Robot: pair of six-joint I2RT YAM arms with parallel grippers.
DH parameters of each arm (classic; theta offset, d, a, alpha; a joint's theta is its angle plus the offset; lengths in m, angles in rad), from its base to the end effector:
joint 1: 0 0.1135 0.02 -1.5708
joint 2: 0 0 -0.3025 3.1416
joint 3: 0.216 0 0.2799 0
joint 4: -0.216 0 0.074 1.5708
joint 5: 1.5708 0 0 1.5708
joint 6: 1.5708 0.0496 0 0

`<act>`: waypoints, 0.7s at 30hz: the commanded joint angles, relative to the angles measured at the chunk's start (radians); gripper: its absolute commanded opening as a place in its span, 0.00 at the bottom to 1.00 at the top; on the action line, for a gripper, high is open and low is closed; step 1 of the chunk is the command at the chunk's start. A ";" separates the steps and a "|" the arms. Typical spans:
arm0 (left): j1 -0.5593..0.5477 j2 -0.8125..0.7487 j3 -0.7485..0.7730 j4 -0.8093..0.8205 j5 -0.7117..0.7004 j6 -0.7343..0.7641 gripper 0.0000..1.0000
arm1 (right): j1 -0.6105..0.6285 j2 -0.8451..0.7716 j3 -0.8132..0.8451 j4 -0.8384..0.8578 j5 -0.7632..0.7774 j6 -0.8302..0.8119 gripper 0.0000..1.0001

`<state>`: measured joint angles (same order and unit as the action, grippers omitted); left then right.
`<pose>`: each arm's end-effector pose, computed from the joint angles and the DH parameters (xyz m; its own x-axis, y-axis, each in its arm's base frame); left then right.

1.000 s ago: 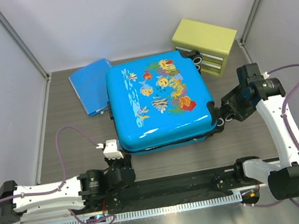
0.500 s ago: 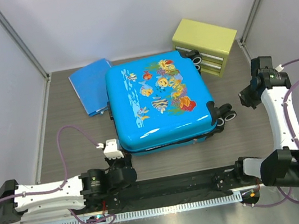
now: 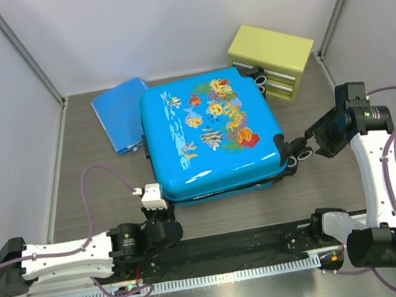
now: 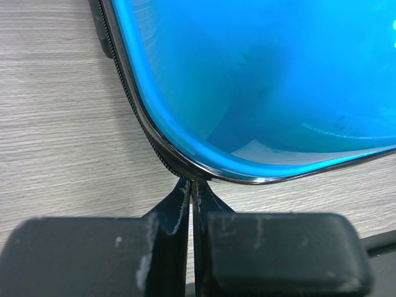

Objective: Pack the luggage
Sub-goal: Zip the luggage at the center of the board.

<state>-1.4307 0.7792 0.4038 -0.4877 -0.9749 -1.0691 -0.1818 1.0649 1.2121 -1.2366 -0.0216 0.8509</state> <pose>0.0612 -0.1402 0.2043 -0.4724 -0.1740 -0.8640 0.1381 0.9536 -0.2675 0.1893 -0.0337 0.3680 -0.4462 0.8463 -0.2909 0.7681 0.5290 0.3608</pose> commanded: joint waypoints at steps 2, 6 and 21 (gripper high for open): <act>0.009 0.028 -0.003 0.004 0.010 0.035 0.00 | 0.030 -0.017 0.024 -0.057 -0.061 0.016 0.57; 0.009 0.042 0.003 0.012 0.012 0.037 0.00 | 0.106 -0.023 -0.014 -0.014 -0.049 0.080 0.61; 0.009 0.015 0.001 -0.006 -0.002 0.034 0.00 | 0.280 -0.006 -0.167 0.061 0.126 0.203 0.70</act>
<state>-1.4261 0.8040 0.4038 -0.4652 -0.9718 -1.0393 0.0879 1.0790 1.1366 -1.1889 0.0780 1.0214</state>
